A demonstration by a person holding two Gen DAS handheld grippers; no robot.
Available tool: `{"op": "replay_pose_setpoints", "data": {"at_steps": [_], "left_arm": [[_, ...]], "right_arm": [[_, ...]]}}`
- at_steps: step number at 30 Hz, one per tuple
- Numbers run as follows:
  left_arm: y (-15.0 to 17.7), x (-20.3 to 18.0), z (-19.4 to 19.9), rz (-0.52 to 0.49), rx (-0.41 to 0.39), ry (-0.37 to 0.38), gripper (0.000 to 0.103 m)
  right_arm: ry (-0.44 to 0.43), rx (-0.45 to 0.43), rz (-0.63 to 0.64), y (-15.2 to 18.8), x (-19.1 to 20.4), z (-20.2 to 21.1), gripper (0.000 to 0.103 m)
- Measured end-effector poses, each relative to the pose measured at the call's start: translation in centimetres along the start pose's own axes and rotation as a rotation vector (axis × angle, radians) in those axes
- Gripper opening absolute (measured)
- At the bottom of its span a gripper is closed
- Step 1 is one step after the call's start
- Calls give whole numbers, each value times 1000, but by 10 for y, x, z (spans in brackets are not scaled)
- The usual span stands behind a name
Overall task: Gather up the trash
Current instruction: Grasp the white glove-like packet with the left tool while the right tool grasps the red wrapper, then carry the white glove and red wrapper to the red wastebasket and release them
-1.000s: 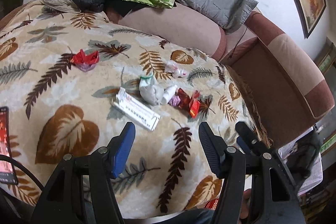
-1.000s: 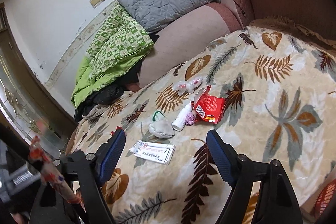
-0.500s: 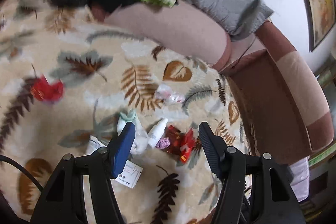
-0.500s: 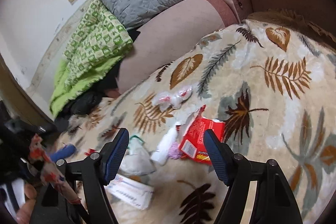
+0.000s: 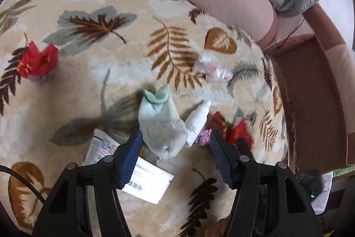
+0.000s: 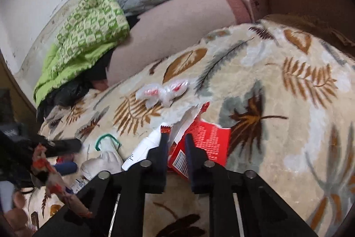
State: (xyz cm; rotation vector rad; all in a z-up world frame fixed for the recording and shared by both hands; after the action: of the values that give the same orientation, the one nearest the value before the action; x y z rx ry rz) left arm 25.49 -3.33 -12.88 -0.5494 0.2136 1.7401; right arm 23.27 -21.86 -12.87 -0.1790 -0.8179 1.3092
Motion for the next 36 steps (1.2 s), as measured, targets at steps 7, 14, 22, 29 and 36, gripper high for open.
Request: {"op": "replay_pose_setpoints", "data": {"at_steps": [7,14,22,29,36], "left_arm": [[5,12,-28,3,59,-83,56],[5,22,-30,10,64,-122,17],[-4,3,30,-40,-147,-97,10],[12,-17,69,-66,-220,-18,9],[96,-54,100,-126,-186,141,9]], "right_arm": [[-9,-82,-19,-8,-9,40,4],[-17,-108,-20,-10,-7,51,4],[-18,-128,-7,-1,-3,69,4],[7,-170,15,9,-5,134,4],[8,-224,-5,43,-11,224,4]]}}
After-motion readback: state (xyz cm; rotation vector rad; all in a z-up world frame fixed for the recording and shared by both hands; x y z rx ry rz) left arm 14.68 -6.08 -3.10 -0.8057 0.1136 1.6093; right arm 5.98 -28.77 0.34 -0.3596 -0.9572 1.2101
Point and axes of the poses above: each gripper's, at about its wrist camera, not at the fingertips, and z roughly against the way its jaws point, x to its left, y to its underside, the point moved 8 cm from there along -z, roughly the way its jaws point, and after that the axes turned 10 degrees about x, right-handed, at the moved point
